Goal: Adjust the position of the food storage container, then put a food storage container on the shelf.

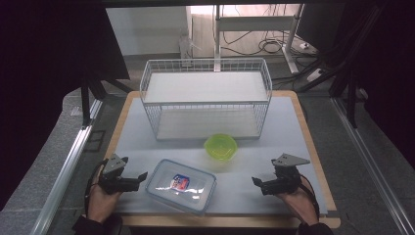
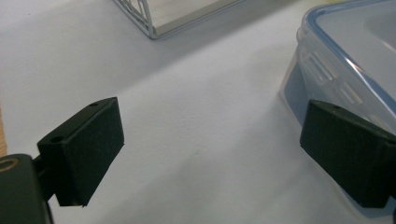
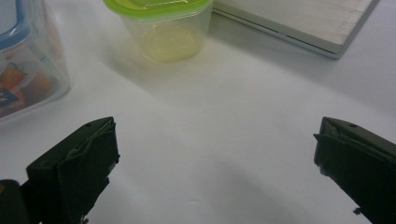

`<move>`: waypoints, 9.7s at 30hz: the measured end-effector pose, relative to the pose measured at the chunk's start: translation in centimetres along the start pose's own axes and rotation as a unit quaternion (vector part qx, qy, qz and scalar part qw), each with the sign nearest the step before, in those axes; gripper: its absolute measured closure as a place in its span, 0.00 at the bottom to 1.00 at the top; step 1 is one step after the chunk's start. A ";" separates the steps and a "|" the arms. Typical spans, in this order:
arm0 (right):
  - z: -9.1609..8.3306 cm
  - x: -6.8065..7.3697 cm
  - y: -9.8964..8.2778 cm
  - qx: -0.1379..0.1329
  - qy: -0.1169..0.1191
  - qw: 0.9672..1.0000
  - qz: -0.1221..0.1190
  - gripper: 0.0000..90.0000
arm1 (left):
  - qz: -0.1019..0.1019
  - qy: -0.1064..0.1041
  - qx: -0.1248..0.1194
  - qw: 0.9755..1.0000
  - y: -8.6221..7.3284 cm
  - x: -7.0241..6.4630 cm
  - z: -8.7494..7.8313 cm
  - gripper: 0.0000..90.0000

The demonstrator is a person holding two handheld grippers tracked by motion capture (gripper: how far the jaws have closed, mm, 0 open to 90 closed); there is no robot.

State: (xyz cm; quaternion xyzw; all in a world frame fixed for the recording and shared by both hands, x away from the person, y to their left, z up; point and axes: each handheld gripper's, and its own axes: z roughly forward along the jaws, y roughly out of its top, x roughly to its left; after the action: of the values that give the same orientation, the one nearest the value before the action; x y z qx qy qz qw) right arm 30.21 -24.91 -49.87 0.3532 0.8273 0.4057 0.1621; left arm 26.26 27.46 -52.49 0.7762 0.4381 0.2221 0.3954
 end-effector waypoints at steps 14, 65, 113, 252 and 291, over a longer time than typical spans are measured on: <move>0.9 0.2 -0.1 0.007 0.014 1.000 0.020 0.01 | 0.003 -0.008 0.002 1.000 -0.2 0.0 0.4 0.07; 8.2 3.6 11.8 0.027 0.087 0.995 -0.031 1.00 | 0.019 -0.016 -0.002 1.000 -0.1 -0.4 0.4 0.07; 9.0 1.9 9.8 0.086 0.055 0.995 -0.020 1.00 | 0.021 -0.015 -0.002 1.000 -0.1 -0.5 0.4 0.08; 2.2 4.6 1.8 0.098 0.044 0.994 0.006 1.00 | 0.050 -0.102 0.121 0.986 5.3 -9.9 5.7 1.00; -0.3 2.6 1.1 0.021 0.030 0.999 -0.019 0.08 | 0.042 -0.122 0.027 0.991 2.1 -6.8 1.9 0.02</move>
State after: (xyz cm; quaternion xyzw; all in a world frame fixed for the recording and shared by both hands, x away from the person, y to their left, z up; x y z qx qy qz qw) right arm 28.75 -22.76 -48.76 0.3286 0.8466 0.3957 0.1372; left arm 25.14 20.21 -51.90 0.8257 0.3596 0.1305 0.4145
